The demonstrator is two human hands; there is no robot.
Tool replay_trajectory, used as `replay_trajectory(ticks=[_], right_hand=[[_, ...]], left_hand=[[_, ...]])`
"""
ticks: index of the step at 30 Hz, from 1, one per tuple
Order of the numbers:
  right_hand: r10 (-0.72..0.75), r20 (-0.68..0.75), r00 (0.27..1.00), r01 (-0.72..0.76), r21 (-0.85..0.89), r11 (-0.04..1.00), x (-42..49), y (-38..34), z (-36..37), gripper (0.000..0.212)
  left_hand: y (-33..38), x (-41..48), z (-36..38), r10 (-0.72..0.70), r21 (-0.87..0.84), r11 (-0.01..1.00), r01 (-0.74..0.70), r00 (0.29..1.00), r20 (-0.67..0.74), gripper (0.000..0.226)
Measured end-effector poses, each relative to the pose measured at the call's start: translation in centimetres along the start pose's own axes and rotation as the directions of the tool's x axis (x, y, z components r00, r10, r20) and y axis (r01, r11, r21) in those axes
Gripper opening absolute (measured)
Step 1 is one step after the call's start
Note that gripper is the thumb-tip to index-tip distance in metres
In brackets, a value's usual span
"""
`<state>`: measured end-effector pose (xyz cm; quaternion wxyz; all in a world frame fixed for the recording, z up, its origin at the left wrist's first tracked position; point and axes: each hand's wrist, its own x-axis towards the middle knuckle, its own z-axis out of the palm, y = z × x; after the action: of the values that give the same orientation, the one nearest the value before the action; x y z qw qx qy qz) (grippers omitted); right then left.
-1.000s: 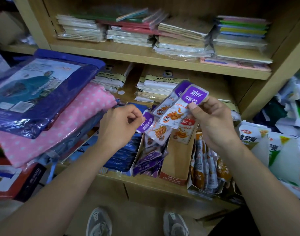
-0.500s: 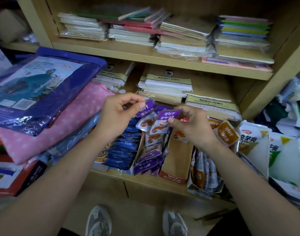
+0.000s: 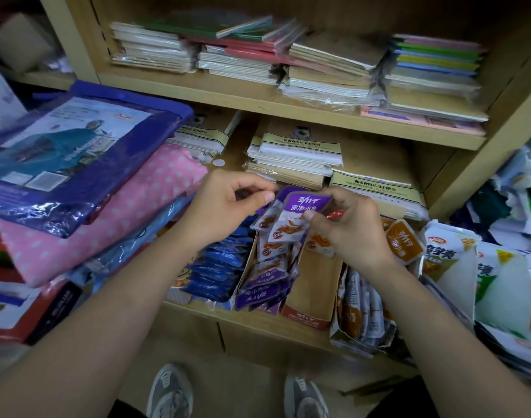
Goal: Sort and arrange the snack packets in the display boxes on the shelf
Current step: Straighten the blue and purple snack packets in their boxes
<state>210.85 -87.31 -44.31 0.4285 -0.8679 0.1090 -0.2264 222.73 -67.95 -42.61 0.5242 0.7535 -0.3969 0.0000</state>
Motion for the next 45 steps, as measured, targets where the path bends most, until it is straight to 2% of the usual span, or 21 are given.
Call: replay_trajectory(ticks=[2, 4, 6, 8, 13, 17, 20, 23, 24, 26, 28, 33, 38, 42, 45], right_hand=[[0.027, -0.028, 0.999, -0.025, 0.058, 0.998, 0.2, 0.2, -0.1, 0.022], [0.060, -0.016, 0.998, -0.056, 0.171, 0.984, 0.2, 0.4, -0.1, 0.020], [0.104, 0.023, 0.994, -0.106, 0.320, 0.942, 0.0, 0.3, -0.1, 0.019], [0.110, 0.040, 0.993, -0.117, 0.371, 0.921, 0.1, 0.2, -0.2, 0.020], [0.019, 0.011, 1.000, -0.021, 0.247, 0.969, 0.3, 0.4, -0.4, 0.026], [0.005, -0.036, 0.999, 0.001, 0.169, 0.986, 0.5, 0.6, 0.6, 0.021], [-0.018, -0.044, 0.999, 0.022, 0.106, 0.994, 0.5, 0.8, 1.5, 0.013], [-0.022, -0.028, 0.999, 0.025, 0.093, 0.995, 0.3, 1.0, 1.9, 0.018], [-0.022, -0.028, 0.999, 0.025, 0.120, 0.992, 0.2, 0.9, 1.9, 0.018], [-0.024, -0.043, 0.999, 0.032, 0.224, 0.974, 0.3, 0.9, 1.7, 0.017], [-0.024, -0.035, 0.999, 0.033, 0.280, 0.960, 0.3, 0.9, 1.6, 0.017], [-0.033, 0.040, 0.999, 0.027, 0.140, 0.990, 0.4, 0.7, 1.5, 0.015], [-0.023, 0.029, 0.999, 0.019, 0.112, 0.994, -0.3, 0.7, -0.4, 0.013], [-0.046, 0.022, 0.999, 0.046, -0.025, 0.999, 0.0, 1.1, -0.3, 0.022], [-0.091, 0.054, 0.994, 0.097, -0.116, 0.989, 0.4, 1.0, 0.1, 0.026]], left_hand=[[0.2, -0.1, 0.0, -0.043, -0.085, 0.995, 0.050, 0.996, 0.081, 0.026], [0.2, -0.2, 0.1, -0.041, -0.096, 0.994, 0.054, 0.990, 0.133, 0.034], [0.1, -0.3, 0.4, -0.040, -0.081, 0.995, 0.051, 0.991, 0.126, 0.038], [0.0, -0.2, 0.7, -0.054, -0.103, 0.993, 0.064, 0.994, 0.095, 0.035], [-0.2, 0.0, 0.2, -0.119, -0.277, 0.955, 0.104, 0.992, -0.040, 0.020], [0.1, 0.1, 0.3, -0.087, -0.303, 0.950, 0.074, 0.996, -0.030, 0.016], [0.1, 0.0, 0.5, -0.095, -0.272, 0.957, 0.098, 0.995, 0.024, 0.014], [-0.1, -0.1, 0.3, -0.134, -0.240, 0.960, 0.146, 0.989, 0.067, 0.008], [0.0, -0.2, 0.1, -0.142, -0.251, 0.955, 0.158, 0.987, 0.082, 0.009], [0.5, -0.3, -0.2, -0.112, -0.249, 0.959, 0.136, 0.988, 0.105, 0.024], [0.8, -0.5, -0.2, -0.040, -0.156, 0.986, 0.053, 0.996, 0.086, 0.032], [0.2, -0.7, 0.9, 0.002, -0.023, 1.000, -0.002, 1.000, -0.012, 0.019], [0.4, -0.4, 1.1, 0.021, -0.105, 0.994, -0.017, 0.999, 0.028, 0.018], [-0.5, 0.0, 1.2, -0.077, -0.172, 0.981, 0.085, 0.995, 0.056, 0.021], [-1.3, 0.1, 0.6, -0.098, -0.139, 0.985, 0.100, 0.995, 0.024, 0.018]])
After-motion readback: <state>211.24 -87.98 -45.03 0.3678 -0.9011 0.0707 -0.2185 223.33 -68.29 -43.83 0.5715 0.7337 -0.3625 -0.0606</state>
